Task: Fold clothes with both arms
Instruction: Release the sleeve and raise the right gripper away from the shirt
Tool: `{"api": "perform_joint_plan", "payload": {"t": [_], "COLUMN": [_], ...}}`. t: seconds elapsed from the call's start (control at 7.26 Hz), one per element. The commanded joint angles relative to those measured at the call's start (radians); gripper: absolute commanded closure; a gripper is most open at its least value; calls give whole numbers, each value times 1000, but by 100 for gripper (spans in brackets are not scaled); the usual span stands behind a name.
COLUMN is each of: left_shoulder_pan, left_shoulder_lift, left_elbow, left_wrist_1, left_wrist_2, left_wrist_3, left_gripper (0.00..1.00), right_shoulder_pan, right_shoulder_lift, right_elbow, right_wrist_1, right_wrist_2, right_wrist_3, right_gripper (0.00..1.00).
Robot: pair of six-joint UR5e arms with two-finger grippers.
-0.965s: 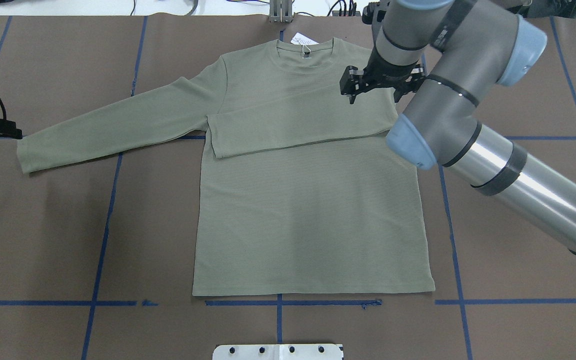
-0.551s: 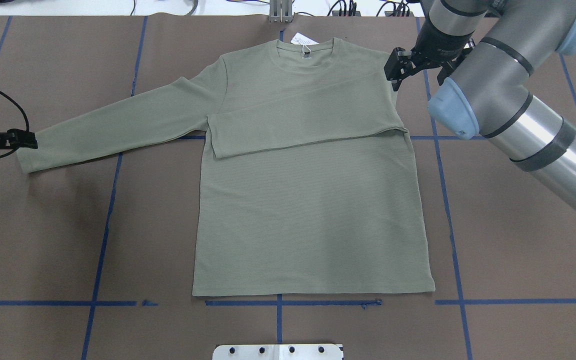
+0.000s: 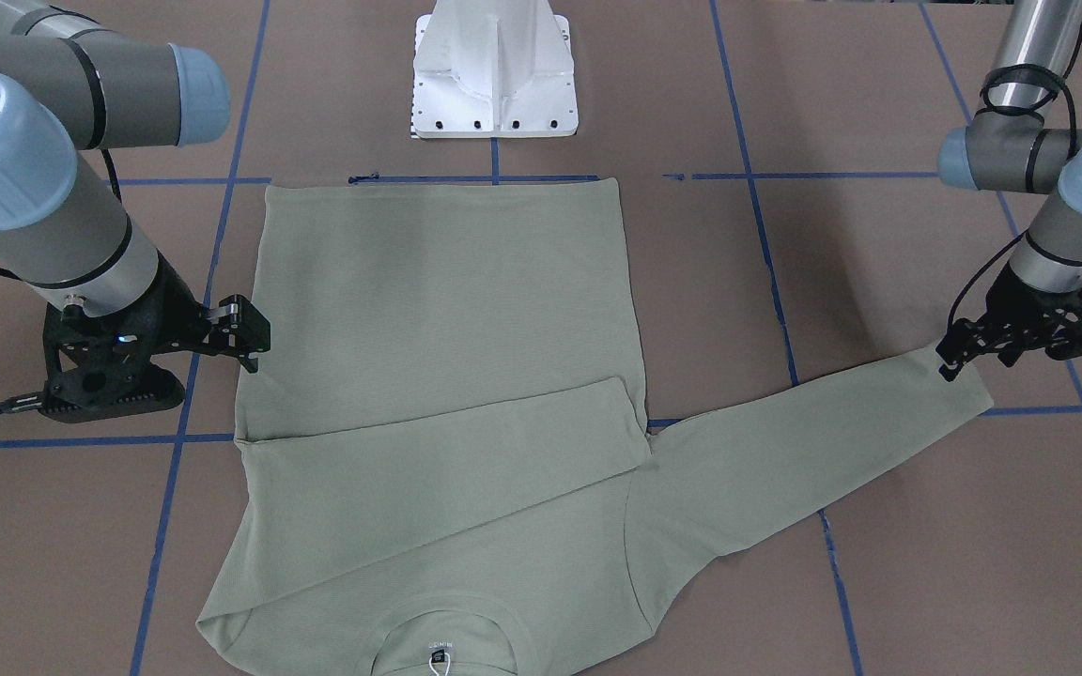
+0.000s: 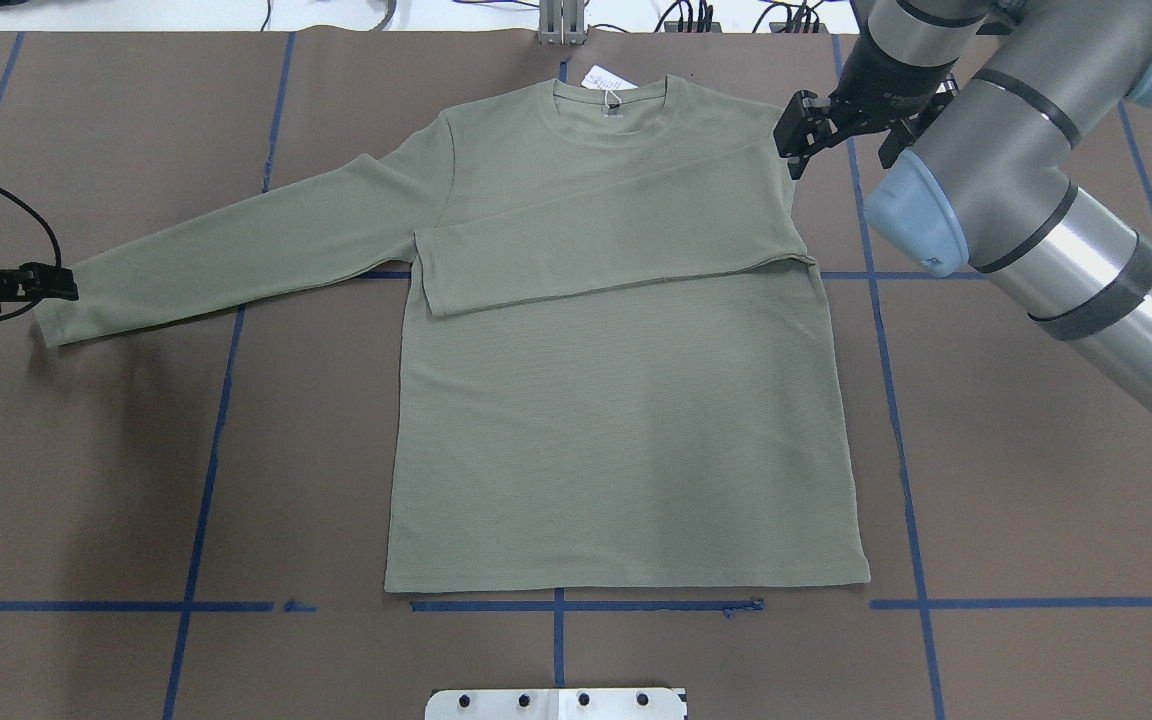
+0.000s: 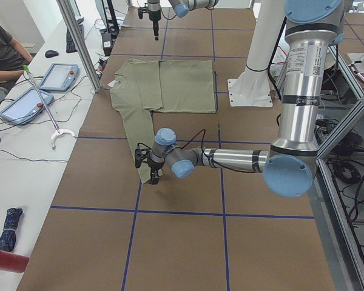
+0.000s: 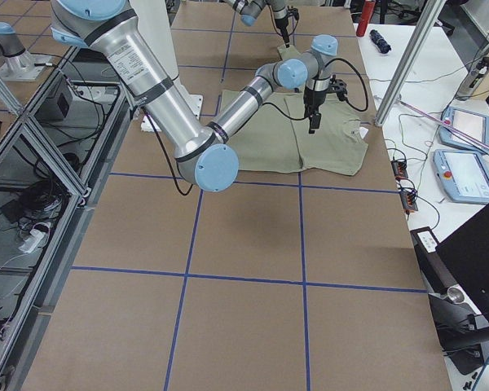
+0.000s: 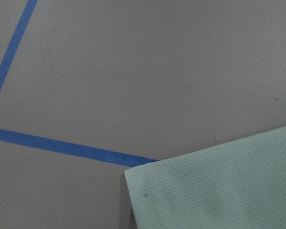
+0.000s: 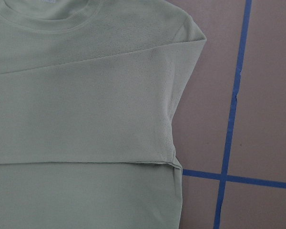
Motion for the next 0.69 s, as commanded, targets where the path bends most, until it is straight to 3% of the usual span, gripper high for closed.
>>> {"api": "perform_joint_plan", "payload": {"t": [0.0, 0.41, 0.55], "left_shoulder_pan": [10, 22, 24], "left_shoulder_lift": [-7, -18, -17], "left_elbow": [9, 31, 31], "left_wrist_1": [-3, -3, -3], "left_wrist_2": [0, 0, 0], "left_wrist_3": [-2, -2, -3], "left_gripper": [1, 1, 6], "right_shoulder_pan": [2, 2, 3], "right_shoulder_lift": [0, 0, 0], "right_elbow": [0, -3, -3], "right_wrist_1": [1, 1, 1], "right_wrist_2": [-2, -2, 0], "right_wrist_3": [1, 1, 1], "right_gripper": [0, 0, 0]}}
